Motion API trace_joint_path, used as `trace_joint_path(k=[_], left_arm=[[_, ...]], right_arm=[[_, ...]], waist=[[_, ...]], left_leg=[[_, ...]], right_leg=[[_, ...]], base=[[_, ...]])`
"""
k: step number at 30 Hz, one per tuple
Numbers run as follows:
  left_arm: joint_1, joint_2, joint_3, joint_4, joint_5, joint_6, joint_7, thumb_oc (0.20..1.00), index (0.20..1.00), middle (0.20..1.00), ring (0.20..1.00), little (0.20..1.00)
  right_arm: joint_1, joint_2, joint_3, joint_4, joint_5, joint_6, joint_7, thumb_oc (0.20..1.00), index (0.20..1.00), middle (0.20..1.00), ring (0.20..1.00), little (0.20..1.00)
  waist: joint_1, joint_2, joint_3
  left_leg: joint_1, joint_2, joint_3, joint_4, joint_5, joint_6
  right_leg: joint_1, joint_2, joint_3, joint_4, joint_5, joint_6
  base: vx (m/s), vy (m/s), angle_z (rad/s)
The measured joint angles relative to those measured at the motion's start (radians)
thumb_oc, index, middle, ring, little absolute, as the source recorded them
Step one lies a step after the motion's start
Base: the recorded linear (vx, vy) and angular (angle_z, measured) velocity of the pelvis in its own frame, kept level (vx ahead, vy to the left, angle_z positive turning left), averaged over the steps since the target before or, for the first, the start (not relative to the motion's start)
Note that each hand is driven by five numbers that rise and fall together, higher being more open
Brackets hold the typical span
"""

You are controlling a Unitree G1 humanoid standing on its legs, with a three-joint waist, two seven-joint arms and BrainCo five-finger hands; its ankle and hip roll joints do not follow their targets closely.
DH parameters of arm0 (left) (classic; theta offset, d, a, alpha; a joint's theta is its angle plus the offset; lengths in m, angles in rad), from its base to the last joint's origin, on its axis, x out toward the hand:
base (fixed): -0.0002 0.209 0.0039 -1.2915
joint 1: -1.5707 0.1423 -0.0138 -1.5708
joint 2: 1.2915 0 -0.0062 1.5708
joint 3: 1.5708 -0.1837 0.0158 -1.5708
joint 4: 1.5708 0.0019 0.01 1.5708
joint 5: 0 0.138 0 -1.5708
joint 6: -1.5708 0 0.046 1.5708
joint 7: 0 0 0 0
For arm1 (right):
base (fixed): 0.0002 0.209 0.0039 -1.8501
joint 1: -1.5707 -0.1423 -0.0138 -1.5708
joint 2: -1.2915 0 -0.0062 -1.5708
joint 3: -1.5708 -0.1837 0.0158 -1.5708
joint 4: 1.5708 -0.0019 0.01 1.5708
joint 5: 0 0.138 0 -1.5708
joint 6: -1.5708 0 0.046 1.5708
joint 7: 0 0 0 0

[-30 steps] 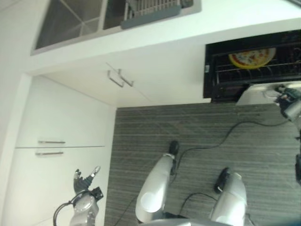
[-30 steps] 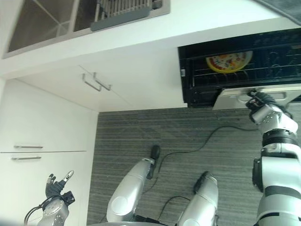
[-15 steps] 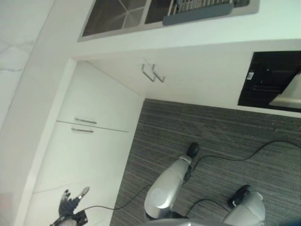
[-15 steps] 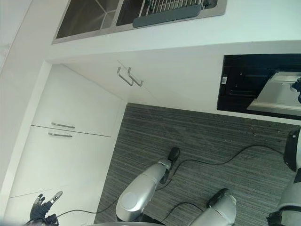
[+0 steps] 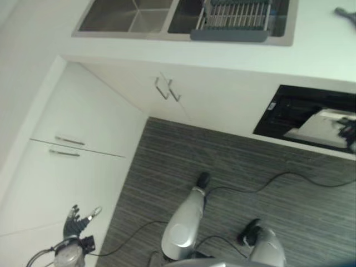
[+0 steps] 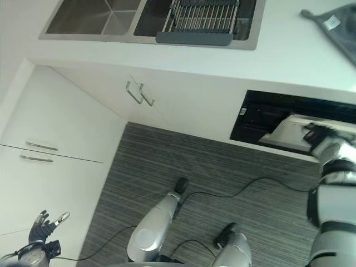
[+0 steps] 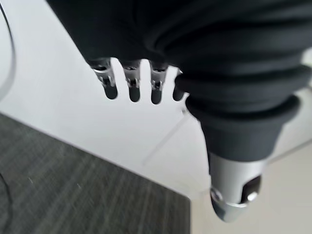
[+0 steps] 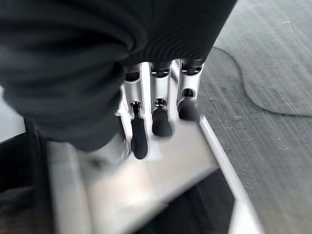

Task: Place the dishes in the dishwasher.

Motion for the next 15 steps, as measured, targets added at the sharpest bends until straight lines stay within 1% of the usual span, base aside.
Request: trace_joint_path(k=[1,2,4,5,7,8,9,11,12,13,14,15], left_arm=[[-0.015,0.000,0.001,0.003,0.000,0.000,0.001,1.000,1.000,1.000,1.000,1.000],[-0.015,0.000,0.004,0.000,0.000,0.000,0.002,1.000,1.000,1.000,1.000,1.000],[-0.013,-0.002,0.012,0.001,-0.001,-0.007,0.012,1.000,1.000,1.000,1.000,1.000],[-0.013,-0.008,0.014,0.008,-0.001,-0.010,0.018,1.000,1.000,1.000,1.000,1.000],[-0.014,-0.030,0.015,0.009,-0.003,-0.024,0.018,1.000,1.000,1.000,1.000,1.000],[-0.005,-0.051,0.034,0.008,-0.004,-0.034,0.018,1.000,1.000,1.000,1.000,1.000],[0.000,-0.070,0.046,0.006,-0.007,-0.046,0.017,1.000,1.000,1.000,1.000,1.000],[0.001,-0.082,0.050,-0.008,-0.009,-0.071,0.016,1.000,1.000,1.000,1.000,1.000],[0.003,-0.083,0.050,-0.010,-0.009,-0.078,0.014,1.000,1.000,1.000,1.000,1.000],[0.003,-0.088,0.053,-0.010,-0.009,-0.093,0.012,1.000,1.000,1.000,1.000,1.000],[0.003,-0.097,0.052,-0.009,-0.009,-0.110,0.000,1.000,1.000,1.000,1.000,1.000],[0.003,-0.104,0.048,-0.009,-0.010,-0.114,-0.026,1.000,1.000,1.000,1.000,1.000]], right_arm=[[0.067,0.056,0.003,-0.021,-0.014,-0.034,0.040,1.000,1.000,1.000,1.000,1.000],[0.082,0.074,0.004,-0.031,-0.007,-0.042,0.052,1.000,1.000,1.000,1.000,1.000],[0.162,0.119,-0.002,-0.159,0.031,-0.097,0.070,1.000,1.000,1.000,1.000,1.000],[0.207,0.158,-0.007,-0.241,0.061,-0.143,0.087,1.000,1.000,1.000,1.000,1.000],[0.250,0.192,-0.009,-0.304,0.063,-0.177,0.087,1.000,1.000,1.000,1.000,1.000],[0.318,0.247,-0.020,-0.432,0.077,-0.216,0.093,1.000,1.000,1.000,1.000,1.000],[0.356,0.294,-0.003,-0.474,0.089,-0.235,0.101,1.000,1.000,1.000,1.000,1.000],[0.408,0.322,0.003,-0.517,0.082,-0.267,0.095,1.000,1.000,1.000,1.000,1.000],[0.426,0.330,0.003,-0.517,0.078,-0.269,0.086,1.000,1.000,1.000,1.000,1.000],[0.431,0.339,0.003,-0.520,0.076,-0.289,0.073,1.000,1.000,1.000,1.000,1.000],[0.451,0.358,0.008,-0.512,0.052,-0.306,0.056,1.000,1.000,1.000,1.000,1.000],[0.467,0.370,0.015,-0.493,0.037,-0.313,0.053,1.000,1.000,1.000,1.000,1.000]], waist=[[-0.002,-0.003,0.000],[-0.006,-0.002,0.000],[-0.018,-0.001,0.000],[-0.024,-0.001,0.001],[-0.041,-0.006,0.004],[-0.047,-0.011,0.006],[-0.063,-0.023,0.013],[-0.076,-0.032,0.018],[-0.092,-0.037,0.021],[-0.100,-0.041,0.023],[-0.113,-0.052,0.028],[-0.114,-0.055,0.029]], left_leg=[[-0.026,0.010,0.013,0.006,-0.003,-0.003],[-0.037,0.010,0.018,0.006,-0.001,0.001],[-0.047,0.014,0.019,0.000,0.006,0.009],[-0.061,0.016,0.020,0.003,0.018,0.001],[-0.075,0.020,0.021,0.001,0.021,0.006],[-0.075,0.020,0.025,-0.002,0.020,0.008],[-0.074,0.032,0.045,-0.010,0.019,0.012],[-0.073,0.032,0.050,-0.014,0.020,0.015],[-0.070,0.034,0.052,-0.015,0.019,0.018],[-0.064,0.037,0.058,-0.020,0.018,0.019],[-0.046,0.046,0.074,-0.034,0.018,0.021],[-0.029,0.050,0.075,-0.044,0.017,0.022]], right_leg=[[-0.026,0.003,0.016,0.000,0.005,-0.017],[-0.042,0.005,0.020,0.000,0.012,-0.017],[-0.052,0.010,0.025,-0.009,0.026,-0.018],[-0.060,0.021,0.026,-0.026,0.043,-0.020],[-0.073,0.023,0.029,-0.035,0.053,-0.017],[-0.074,0.025,0.036,-0.053,0.057,-0.019],[-0.072,0.040,0.051,-0.082,0.079,-0.014],[-0.064,0.044,0.055,-0.106,0.090,-0.007],[-0.057,0.047,0.055,-0.121,0.096,-0.006],[-0.046,0.055,0.058,-0.147,0.108,-0.004],[-0.031,0.067,0.070,-0.182,0.126,-0.001],[-0.008,0.075,0.071,-0.206,0.137,0.004]], base=[[-0.13,-0.075,-0.23],[-0.09,-0.059,-0.23],[-0.15,-0.008,-0.07],[-0.18,-0.005,-0.07],[-0.11,-0.020,-0.04],[-0.13,-0.004,-0.22],[-0.11,-0.007,-0.28],[-0.11,-0.015,-0.17],[-0.12,-0.037,-0.10],[-0.16,-0.090,-0.26],[-0.16,-0.098,-0.29],[-0.18,-0.139,-0.26]])
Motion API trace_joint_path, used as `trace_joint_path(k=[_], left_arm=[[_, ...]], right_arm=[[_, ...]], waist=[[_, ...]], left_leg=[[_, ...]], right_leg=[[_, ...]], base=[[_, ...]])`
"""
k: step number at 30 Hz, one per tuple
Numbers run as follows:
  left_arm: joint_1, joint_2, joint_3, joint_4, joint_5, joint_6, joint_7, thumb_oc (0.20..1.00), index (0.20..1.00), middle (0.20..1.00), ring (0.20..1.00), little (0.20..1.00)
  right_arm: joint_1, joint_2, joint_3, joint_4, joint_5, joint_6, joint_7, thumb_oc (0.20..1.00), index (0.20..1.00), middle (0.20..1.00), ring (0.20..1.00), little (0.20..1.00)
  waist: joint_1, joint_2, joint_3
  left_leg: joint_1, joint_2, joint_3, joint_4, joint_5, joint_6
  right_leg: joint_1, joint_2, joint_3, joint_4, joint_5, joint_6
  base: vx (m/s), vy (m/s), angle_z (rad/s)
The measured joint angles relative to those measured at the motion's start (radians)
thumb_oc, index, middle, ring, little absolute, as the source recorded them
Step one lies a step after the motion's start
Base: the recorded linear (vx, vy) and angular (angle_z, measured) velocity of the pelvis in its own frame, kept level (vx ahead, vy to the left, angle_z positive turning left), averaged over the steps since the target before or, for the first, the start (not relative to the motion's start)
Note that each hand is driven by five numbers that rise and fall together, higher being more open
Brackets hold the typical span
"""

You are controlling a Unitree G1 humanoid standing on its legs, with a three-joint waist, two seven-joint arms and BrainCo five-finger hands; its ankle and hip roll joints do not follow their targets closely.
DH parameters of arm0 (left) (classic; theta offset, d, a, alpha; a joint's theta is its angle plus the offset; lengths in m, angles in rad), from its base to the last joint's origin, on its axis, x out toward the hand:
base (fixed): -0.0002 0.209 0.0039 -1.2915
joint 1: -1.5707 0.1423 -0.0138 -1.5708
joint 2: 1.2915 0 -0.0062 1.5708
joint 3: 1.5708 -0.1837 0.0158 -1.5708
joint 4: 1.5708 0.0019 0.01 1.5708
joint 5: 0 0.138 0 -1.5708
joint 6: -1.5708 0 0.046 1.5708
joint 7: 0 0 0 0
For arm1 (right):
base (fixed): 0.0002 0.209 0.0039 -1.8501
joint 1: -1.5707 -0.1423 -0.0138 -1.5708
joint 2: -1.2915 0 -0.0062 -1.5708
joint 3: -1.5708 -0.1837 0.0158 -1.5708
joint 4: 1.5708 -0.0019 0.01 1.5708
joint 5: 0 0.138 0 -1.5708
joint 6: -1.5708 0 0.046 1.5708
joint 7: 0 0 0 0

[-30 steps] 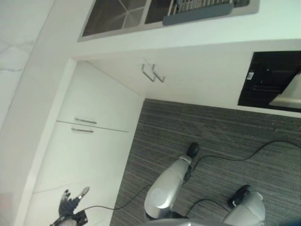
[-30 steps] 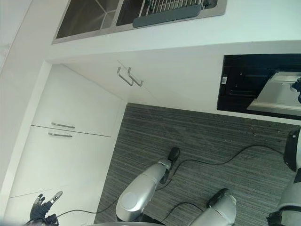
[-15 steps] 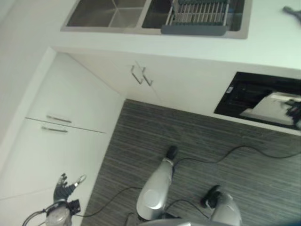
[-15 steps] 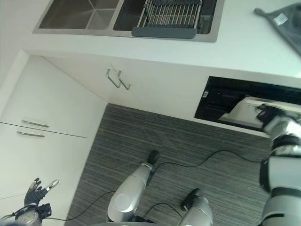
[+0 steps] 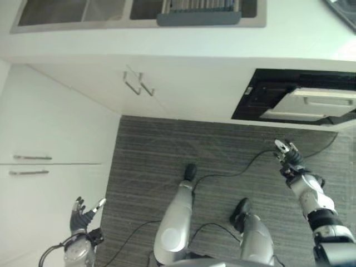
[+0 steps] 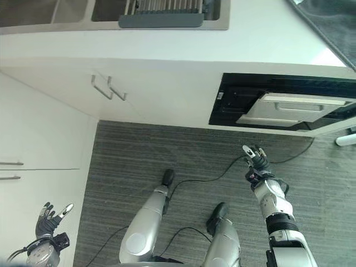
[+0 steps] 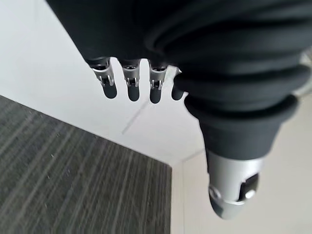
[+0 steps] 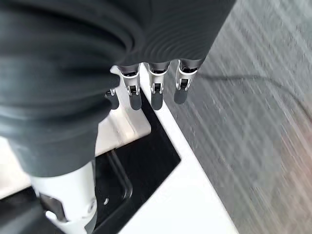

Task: Place the dishes in the dishwasher.

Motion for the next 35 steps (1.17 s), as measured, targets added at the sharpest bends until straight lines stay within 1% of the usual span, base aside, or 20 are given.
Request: trace_joint_path(k=[5,7,9,11,12,13,14,15,16,17,18,20,22,23,24,25,28,30,32,35], left_arm=[[0.003,-0.026,-0.018,0.024,-0.035,0.002,-0.144,1.000,1.000,1.000,1.000,1.000],[0.006,-0.050,-0.019,0.022,-0.043,0.012,-0.188,1.000,1.000,1.000,1.000,1.000],[0.030,-0.076,-0.014,0.023,-0.075,0.025,-0.253,1.000,1.000,1.000,1.000,1.000],[-0.001,-0.065,-0.023,0.019,-0.090,0.090,-0.272,1.000,1.000,1.000,1.000,1.000],[-0.039,-0.056,-0.054,0.028,-0.110,0.130,-0.269,1.000,1.000,1.000,1.000,1.000],[-0.110,-0.059,-0.089,0.049,-0.109,0.168,-0.269,1.000,1.000,1.000,1.000,1.000],[-0.184,-0.085,-0.144,0.054,-0.109,0.225,-0.270,1.000,1.000,1.000,1.000,1.000],[-0.198,-0.123,-0.158,0.072,-0.108,0.236,-0.274,1.000,1.000,1.000,1.000,1.000],[-0.218,-0.143,-0.164,0.096,-0.101,0.236,-0.284,1.000,1.000,1.000,1.000,1.000],[-0.244,-0.145,-0.164,0.138,-0.082,0.237,-0.287,1.000,1.000,1.000,1.000,1.000],[-0.264,-0.142,-0.166,0.190,-0.056,0.243,-0.288,1.000,1.000,1.000,1.000,1.000],[-0.261,-0.119,-0.174,0.288,-0.024,0.248,-0.290,1.000,1.000,1.000,1.000,1.000],[-0.236,-0.090,-0.173,0.319,-0.019,0.246,-0.287,1.000,1.000,1.000,1.000,1.000],[-0.230,-0.081,-0.174,0.331,-0.019,0.246,-0.285,1.000,1.000,1.000,1.000,1.000],[-0.226,-0.072,-0.174,0.333,-0.019,0.245,-0.282,1.000,1.000,1.000,1.000,1.000],[-0.220,-0.071,-0.175,0.331,-0.018,0.239,-0.282,1.000,1.000,1.000,1.000,1.000],[-0.224,-0.086,-0.200,0.369,0.008,0.221,-0.285,1.000,1.000,1.000,1.000,1.000],[-0.199,-0.109,-0.195,0.372,0.008,0.217,-0.287,1.000,1.000,1.000,1.000,1.000],[-0.155,-0.119,-0.179,0.374,0.007,0.216,-0.291,1.000,1.000,1.000,1.000,1.000],[-0.126,-0.130,-0.129,0.387,0.000,0.215,-0.292,1.000,1.000,1.000,1.000,1.000]], right_arm=[[0.062,0.083,0.055,0.139,-0.084,-0.022,0.041,1.000,1.000,1.000,1.000,1.000],[0.077,0.090,0.104,0.158,-0.146,-0.020,0.057,1.000,1.000,1.000,1.000,1.000],[0.113,0.095,0.132,0.193,-0.197,-0.018,0.063,1.000,1.000,1.000,1.000,1.000],[0.142,0.094,0.125,0.270,-0.218,-0.027,0.074,1.000,1.000,1.000,1.000,1.000],[0.179,0.091,0.123,0.269,-0.227,-0.023,0.073,1.000,1.000,1.000,1.000,1.000],[0.223,0.093,0.112,0.241,-0.245,-0.015,0.073,1.000,1.000,1.000,1.000,1.000],[0.309,0.086,0.049,0.233,-0.255,-0.014,0.076,1.000,1.000,1.000,1.000,1.000],[0.334,0.070,0.025,0.270,-0.254,-0.007,0.070,1.000,1.000,1.000,1.000,1.000],[0.334,0.058,0.012,0.290,-0.253,0.007,0.066,1.000,1.000,1.000,1.000,1.000],[0.328,0.071,-0.008,0.297,-0.253,0.013,0.066,1.000,1.000,1.000,1.000,1.000],[0.319,0.090,-0.014,0.315,-0.254,0.022,0.076,1.000,1.000,1.000,1.000,1.000],[0.305,0.133,-0.011,0.401,-0.263,0.026,0.107,1.000,1.000,1.000,1.000,1.000],[0.307,0.163,-0.008,0.440,-0.275,0.021,0.144,1.000,1.000,1.000,1.000,1.000],[0.301,0.180,-0.006,0.453,-0.277,0.018,0.159,1.000,1.000,1.000,1.000,1.000],[0.305,0.193,-0.001,0.470,-0.294,0.019,0.168,1.000,1.000,1.000,1.000,1.000],[0.308,0.200,0.026,0.477,-0.303,0.018,0.177,1.000,1.000,1.000,1.000,1.000],[0.322,0.212,0.042,0.476,-0.311,-0.004,0.192,1.000,1.000,1.000,1.000,1.000],[0.324,0.213,0.039,0.481,-0.343,-0.007,0.200,1.000,1.000,1.000,1.000,1.000],[0.310,0.218,0.040,0.496,-0.378,-0.007,0.210,1.000,1.000,1.000,1.000,1.000],[0.306,0.225,0.067,0.502,-0.392,-0.001,0.213,1.000,1.000,1.000,1.000,1.000]], waist=[[-0.004,-0.040,-0.037],[-0.022,-0.041,-0.066],[-0.025,-0.040,-0.138],[-0.042,-0.038,-0.191],[-0.068,-0.043,-0.228],[-0.106,-0.083,-0.242],[-0.185,-0.106,-0.280],[-0.217,-0.086,-0.320],[-0.230,-0.068,-0.341],[-0.233,-0.082,-0.350],[-0.237,-0.091,-0.356],[-0.239,-0.107,-0.368],[-0.238,-0.098,-0.372],[-0.244,-0.087,-0.369],[-0.246,-0.081,-0.371],[-0.246,-0.074,-0.369],[-0.270,-0.079,-0.373],[-0.268,-0.094,-0.381],[-0.267,-0.097,-0.386],[-0.255,-0.090,-0.407]], left_leg=[[0.105,0.023,0.025,-0.058,0.001,-0.002],[0.151,0.031,0.027,-0.077,0.003,-0.006],[0.220,0.046,0.028,-0.135,0.019,-0.020],[0.261,0.065,0.026,-0.167,0.029,-0.026],[0.262,0.072,0.062,-0.198,-0.002,0.003],[0.251,0.059,0.170,-0.091,-0.043,0.064],[0.277,0.042,0.313,0.122,-0.119,0.054],[0.339,0.024,0.340,0.067,-0.132,0.060],[0.386,0.018,0.350,-0.015,-0.160,0.041],[0.406,-0.012,0.351,-0.055,-0.143,0.031],[0.405,-0.030,0.351,-0.065,-0.146,0.034],[0.451,-0.075,0.330,-0.135,-0.127,0.072],[0.509,-0.102,0.312,-0.230,-0.088,0.128],[0.526,-0.106,0.295,-0.266,-0.071,0.147],[0.545,-0.107,0.282,-0.297,-0.049,0.139],[0.555,-0.107,0.269,-0.318,-0.038,0.123],[0.555,-0.114,0.204,-0.317,-0.037,0.121],[0.559,-0.142,0.183,-0.318,-0.040,0.122],[0.580,-0.152,0.183,-0.318,-0.047,0.130],[0.593,-0.132,0.171,-0.318,-0.059,0.112]], right_leg=[[0.102,0.034,0.005,-0.085,0.028,0.008],[0.148,0.040,0.005,-0.099,0.029,0.009],[0.224,0.071,0.003,-0.171,0.045,0.004],[0.271,0.102,0.000,-0.203,0.045,-0.006],[0.268,0.091,-0.019,-0.207,0.043,-0.040],[0.284,0.035,-0.048,-0.216,0.064,-0.016],[0.359,-0.023,-0.108,-0.248,0.081,0.012],[0.382,-0.027,-0.108,-0.246,0.089,0.024],[0.380,-0.027,-0.101,-0.235,0.092,0.029],[0.377,-0.048,-0.086,-0.237,0.102,0.023],[0.372,-0.061,-0.078,-0.236,0.125,-0.008],[0.361,-0.101,-0.053,-0.187,0.184,-0.041],[0.290,-0.118,0.017,-0.053,0.234,-0.012],[0.242,-0.107,0.086,0.038,0.207,0.026],[0.206,-0.078,0.132,0.088,0.179,0.056],[0.182,-0.019,0.181,0.061,0.147,0.077],[0.187,0.151,0.308,-0.115,0.089,0.032],[0.177,0.166,0.290,-0.192,0.113,0.000],[0.211,0.146,0.291,-0.275,0.148,-0.024],[0.300,0.133,0.252,-0.364,0.186,-0.014]], base=[[-0.09,-0.076,-0.13],[-0.01,-0.065,-0.05],[-0.06,0.008,0.05],[-0.06,0.187,0.10],[-0.03,0.336,0.37],[0.07,0.506,0.91],[0.11,0.556,1.03],[0.12,0.531,0.73],[0.10,0.406,0.19],[0.10,0.366,0.02],[0.11,0.341,0.17],[0.10,0.297,0.34],[0.09,0.210,0.29],[0.07,0.059,0.43],[0.09,0.006,0.50],[0.09,-0.013,0.53],[0.07,-0.046,0.75],[0.06,-0.103,0.43],[0.06,-0.140,0.03],[0.06,-0.112,0.00]])
